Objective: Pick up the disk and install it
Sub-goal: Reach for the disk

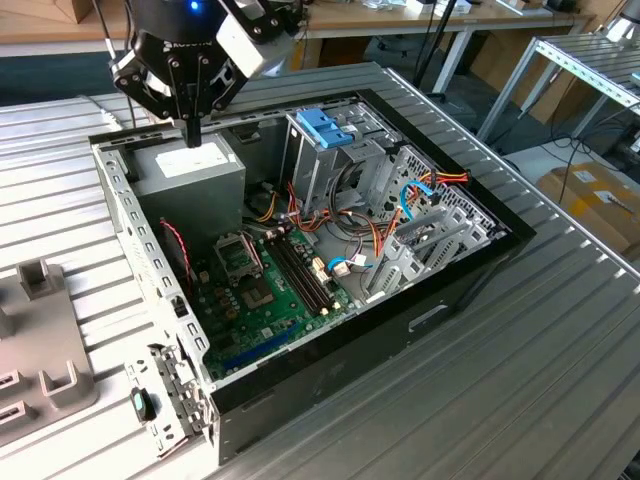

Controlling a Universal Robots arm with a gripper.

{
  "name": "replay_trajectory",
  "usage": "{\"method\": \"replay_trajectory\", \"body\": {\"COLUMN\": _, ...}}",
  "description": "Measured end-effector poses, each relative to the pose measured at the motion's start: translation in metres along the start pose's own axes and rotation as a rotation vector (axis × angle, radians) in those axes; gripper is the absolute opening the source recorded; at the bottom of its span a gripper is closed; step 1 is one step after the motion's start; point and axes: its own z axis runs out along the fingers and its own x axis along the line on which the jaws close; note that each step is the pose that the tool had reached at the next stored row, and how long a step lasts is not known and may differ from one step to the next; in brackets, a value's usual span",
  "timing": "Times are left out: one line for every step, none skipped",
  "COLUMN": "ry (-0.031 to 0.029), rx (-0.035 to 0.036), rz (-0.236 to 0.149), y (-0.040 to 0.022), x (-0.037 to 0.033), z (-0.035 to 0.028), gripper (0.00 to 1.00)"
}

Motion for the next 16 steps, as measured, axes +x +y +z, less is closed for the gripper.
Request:
{"method": "replay_trajectory", "body": {"ry": -0.0001, "rx": -0.0001, "rz": 0.000, "y": 0.0000, "x": 0.0005, "z": 0.0000, "gripper": 0.11}}
{"method": "replay_trajectory", "body": {"ry": 0.0000, "rx": 0.0000, "rz": 0.000, "y": -0.0001, "x": 0.0014, "z": 0.0000, "gripper": 0.11}}
{"method": "replay_trajectory", "body": {"ry": 0.0000, "rx": 0.0000, "rz": 0.000, "y": -0.0001, "x": 0.0021, "z": 0.0000, "gripper": 0.11}}
{"method": "replay_trajectory", "body": {"ry": 0.0000, "rx": 0.0000, "rz": 0.000, "y": -0.0002, "x": 0.0025, "z": -0.0001, "gripper": 0.11}}
{"method": "replay_trajectory", "body": {"ry": 0.0000, "rx": 0.0000, "rz": 0.000, "y": -0.0002, "x": 0.0029, "z": 0.0000, "gripper": 0.11}}
{"method": "replay_trajectory", "body": {"ry": 0.0000, "rx": 0.0000, "rz": 0.000, "y": -0.0003, "x": 0.0036, "z": -0.0001, "gripper": 0.11}}
{"method": "replay_trajectory", "body": {"ry": 0.0000, "rx": 0.0000, "rz": 0.000, "y": -0.0003, "x": 0.0044, "z": -0.0001, "gripper": 0.11}}
{"method": "replay_trajectory", "body": {"ry": 0.0000, "rx": 0.0000, "rz": 0.000, "y": -0.0004, "x": 0.0054, "z": -0.0001, "gripper": 0.11}}
{"method": "replay_trajectory", "body": {"ry": 0.0000, "rx": 0.0000, "rz": 0.000, "y": -0.0004, "x": 0.0059, "z": -0.0001, "gripper": 0.11}}
{"method": "replay_trajectory", "body": {"ry": 0.0000, "rx": 0.0000, "rz": 0.000, "y": -0.0005, "x": 0.0064, "z": -0.0002, "gripper": 0.11}}
{"method": "replay_trajectory", "body": {"ry": 0.0000, "rx": 0.0000, "rz": 0.000, "y": -0.0005, "x": 0.0069, "z": -0.0002, "gripper": 0.11}}
{"method": "replay_trajectory", "body": {"ry": 0.0000, "rx": 0.0000, "rz": 0.000, "y": -0.0005, "x": 0.0074, "z": -0.0002, "gripper": 0.11}}
{"method": "replay_trajectory", "body": {"ry": 0.0001, "rx": 0.0001, "rz": 0.000, "y": -0.0006, "x": 0.0083, "z": -0.0002, "gripper": 0.11}}
{"method": "replay_trajectory", "body": {"ry": 0.0000, "rx": 0.0000, "rz": 0.000, "y": -0.0007, "x": 0.0090, "z": -0.0002, "gripper": 0.11}}
{"method": "replay_trajectory", "body": {"ry": 0.0000, "rx": 0.0000, "rz": 0.000, "y": -0.0007, "x": 0.0095, "z": -0.0002, "gripper": 0.11}}
{"method": "replay_trajectory", "body": {"ry": 0.0000, "rx": 0.0000, "rz": 0.000, "y": -0.0008, "x": 0.0101, "z": -0.0002, "gripper": 0.11}}
